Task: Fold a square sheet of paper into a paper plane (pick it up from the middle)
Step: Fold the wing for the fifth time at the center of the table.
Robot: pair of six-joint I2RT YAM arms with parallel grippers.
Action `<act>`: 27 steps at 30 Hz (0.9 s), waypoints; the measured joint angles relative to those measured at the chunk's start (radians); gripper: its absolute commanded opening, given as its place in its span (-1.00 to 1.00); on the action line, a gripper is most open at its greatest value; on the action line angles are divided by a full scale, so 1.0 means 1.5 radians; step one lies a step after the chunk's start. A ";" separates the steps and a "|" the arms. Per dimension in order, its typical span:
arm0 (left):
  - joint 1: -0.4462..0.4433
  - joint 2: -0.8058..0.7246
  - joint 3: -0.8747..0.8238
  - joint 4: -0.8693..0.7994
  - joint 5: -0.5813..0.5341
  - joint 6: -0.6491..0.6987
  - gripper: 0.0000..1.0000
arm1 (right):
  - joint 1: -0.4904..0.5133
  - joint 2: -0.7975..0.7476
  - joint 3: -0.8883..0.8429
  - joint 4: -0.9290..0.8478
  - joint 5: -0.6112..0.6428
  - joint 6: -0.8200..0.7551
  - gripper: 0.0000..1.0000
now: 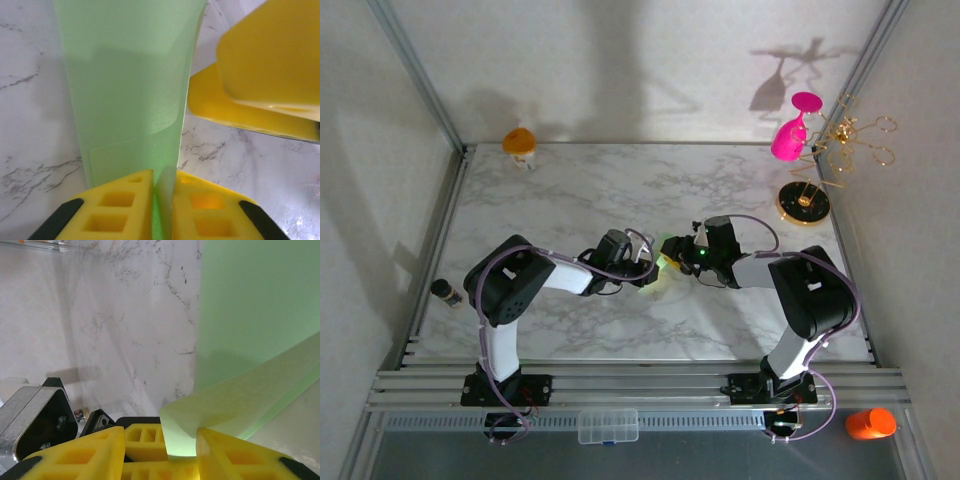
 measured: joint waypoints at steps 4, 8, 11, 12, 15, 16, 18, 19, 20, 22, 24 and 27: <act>0.003 0.002 0.000 0.003 0.003 -0.011 -0.74 | 0.000 -0.007 0.000 -0.012 0.015 -0.010 -0.10; 0.006 0.003 0.000 0.006 0.008 -0.027 -0.75 | -0.002 -0.034 -0.003 -0.017 0.036 -0.020 -0.06; 0.007 0.005 -0.005 0.019 0.010 -0.040 -0.76 | -0.002 -0.052 -0.010 -0.016 0.044 -0.031 -0.06; 0.008 0.006 -0.006 0.023 0.011 -0.044 -0.77 | -0.002 -0.052 -0.010 -0.015 0.045 -0.033 -0.07; 0.011 0.009 -0.008 0.032 0.017 -0.058 -0.78 | -0.002 -0.051 -0.011 -0.013 0.043 -0.042 -0.09; 0.011 0.010 -0.008 0.034 0.018 -0.064 -0.79 | -0.002 -0.050 -0.011 -0.012 0.041 -0.046 -0.10; 0.014 0.010 -0.009 0.036 0.021 -0.072 -0.79 | -0.002 -0.042 -0.011 -0.002 0.033 -0.050 -0.11; 0.015 0.011 -0.009 0.038 0.023 -0.077 -0.79 | -0.002 -0.036 -0.011 0.002 0.031 -0.053 -0.12; 0.016 0.012 -0.009 0.039 0.024 -0.081 -0.79 | -0.002 -0.029 -0.011 0.005 0.027 -0.055 -0.12; 0.017 0.013 -0.009 0.041 0.027 -0.088 -0.79 | -0.002 -0.014 -0.011 0.007 0.019 -0.062 -0.13; 0.019 0.014 -0.009 0.042 0.033 -0.094 -0.79 | -0.001 0.002 -0.010 0.009 0.012 -0.066 -0.13; 0.019 0.015 -0.009 0.043 0.035 -0.099 -0.79 | -0.001 0.025 -0.004 0.011 -0.002 -0.067 -0.14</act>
